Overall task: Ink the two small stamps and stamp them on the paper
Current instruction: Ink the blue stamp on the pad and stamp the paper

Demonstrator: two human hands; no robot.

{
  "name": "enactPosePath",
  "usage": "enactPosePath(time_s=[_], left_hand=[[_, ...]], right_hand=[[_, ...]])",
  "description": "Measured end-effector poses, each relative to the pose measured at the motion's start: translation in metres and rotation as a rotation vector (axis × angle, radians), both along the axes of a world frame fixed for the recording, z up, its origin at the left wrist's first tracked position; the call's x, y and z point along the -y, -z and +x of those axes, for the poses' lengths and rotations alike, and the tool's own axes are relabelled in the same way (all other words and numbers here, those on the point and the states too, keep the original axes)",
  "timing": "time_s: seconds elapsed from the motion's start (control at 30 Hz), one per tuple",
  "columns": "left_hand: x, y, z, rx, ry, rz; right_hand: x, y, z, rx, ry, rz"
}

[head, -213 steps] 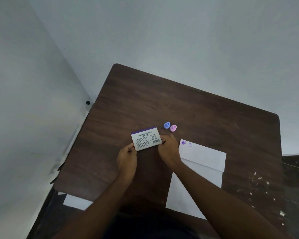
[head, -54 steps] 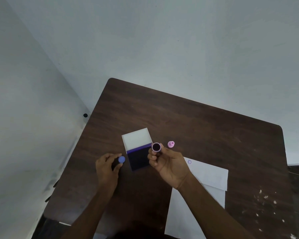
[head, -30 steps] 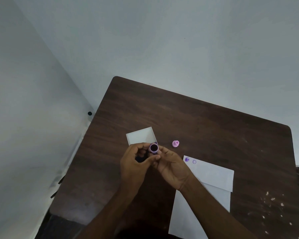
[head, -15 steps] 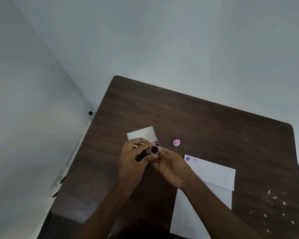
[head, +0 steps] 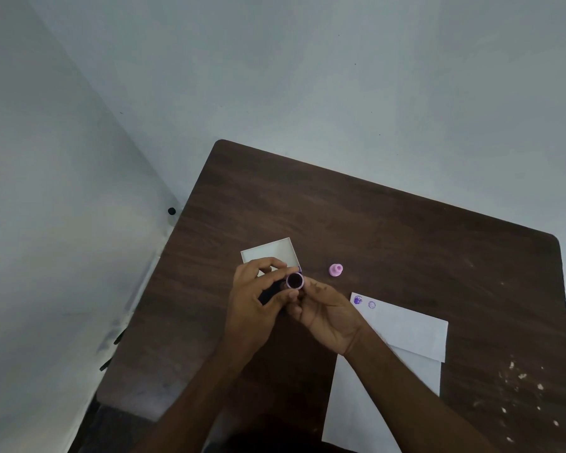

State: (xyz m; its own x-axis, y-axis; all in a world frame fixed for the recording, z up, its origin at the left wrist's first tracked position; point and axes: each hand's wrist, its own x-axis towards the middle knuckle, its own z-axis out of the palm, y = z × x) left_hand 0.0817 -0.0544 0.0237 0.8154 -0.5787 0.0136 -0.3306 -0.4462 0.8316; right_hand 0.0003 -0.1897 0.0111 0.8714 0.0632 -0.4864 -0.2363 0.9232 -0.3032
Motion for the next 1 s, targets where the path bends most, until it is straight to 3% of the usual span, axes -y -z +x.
enactPosePath(time_s=[0.2,0.3,0.37,0.5,0.63,0.87,1.0], left_hand=[[-0.004,0.013,-0.006,-0.093,-0.044,-0.041],[-0.011,0.025,-0.007,-0.169,-0.063,-0.016],[-0.018,0.034,-0.007,-0.220,-0.113,0.026],[-0.034,0.063,-0.004,-0.077,-0.043,0.298],[-0.036,0.077,-0.004,0.006,0.085,0.488],[-0.033,0.085,-0.003,0.064,0.088,0.578],[-0.034,0.088,-0.001,0.090,0.061,0.576]], right_hand=[[0.000,0.011,-0.001,-0.018,-0.014,-0.037],[0.005,0.018,0.000,-0.083,-0.025,-0.183],[0.011,0.020,0.001,-0.179,-0.087,-0.456],[0.009,0.027,0.007,-0.412,-0.306,-1.253],[-0.004,0.033,0.012,-0.377,-0.451,-1.650],[-0.019,0.038,0.022,-0.384,-0.790,-1.729],[-0.021,0.034,0.029,-0.382,-0.852,-1.741]])
